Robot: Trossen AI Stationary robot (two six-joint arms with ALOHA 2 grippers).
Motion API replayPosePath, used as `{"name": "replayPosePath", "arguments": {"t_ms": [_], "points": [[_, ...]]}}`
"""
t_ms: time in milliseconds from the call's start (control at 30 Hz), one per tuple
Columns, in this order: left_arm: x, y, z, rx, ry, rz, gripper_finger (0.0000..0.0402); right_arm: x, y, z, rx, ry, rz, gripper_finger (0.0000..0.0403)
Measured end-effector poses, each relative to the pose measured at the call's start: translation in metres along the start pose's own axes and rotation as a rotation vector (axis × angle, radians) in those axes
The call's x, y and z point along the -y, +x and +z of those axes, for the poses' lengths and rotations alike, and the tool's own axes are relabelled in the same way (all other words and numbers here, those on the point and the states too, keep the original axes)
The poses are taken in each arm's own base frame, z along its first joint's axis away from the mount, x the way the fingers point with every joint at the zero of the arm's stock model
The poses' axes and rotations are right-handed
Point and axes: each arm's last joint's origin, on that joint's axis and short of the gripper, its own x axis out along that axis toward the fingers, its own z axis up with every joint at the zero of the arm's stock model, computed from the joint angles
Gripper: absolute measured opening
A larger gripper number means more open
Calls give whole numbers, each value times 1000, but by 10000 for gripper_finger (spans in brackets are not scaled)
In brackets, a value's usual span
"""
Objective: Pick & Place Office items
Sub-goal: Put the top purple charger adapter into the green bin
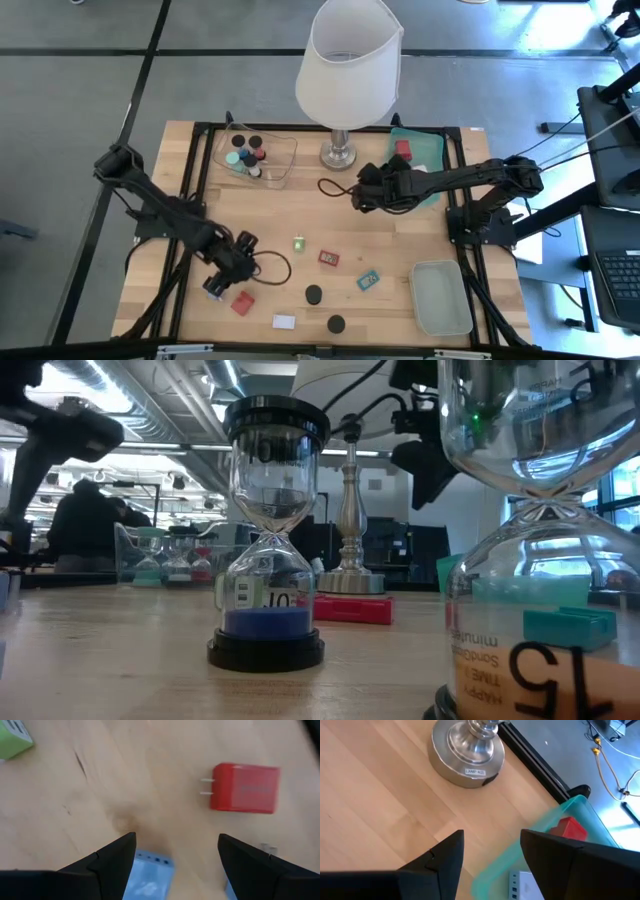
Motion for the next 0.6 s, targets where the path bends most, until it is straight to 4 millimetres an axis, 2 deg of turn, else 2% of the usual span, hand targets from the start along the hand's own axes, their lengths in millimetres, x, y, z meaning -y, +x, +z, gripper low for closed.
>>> {"name": "replayPosePath", "arguments": {"t_ms": [267,600], "points": [[16,22,-9,-162,149,95,260,-2,0,3,21,24,15,198],[16,32,-13,-247,170,170,255,-4,0,5,41,46,31,198]]}}
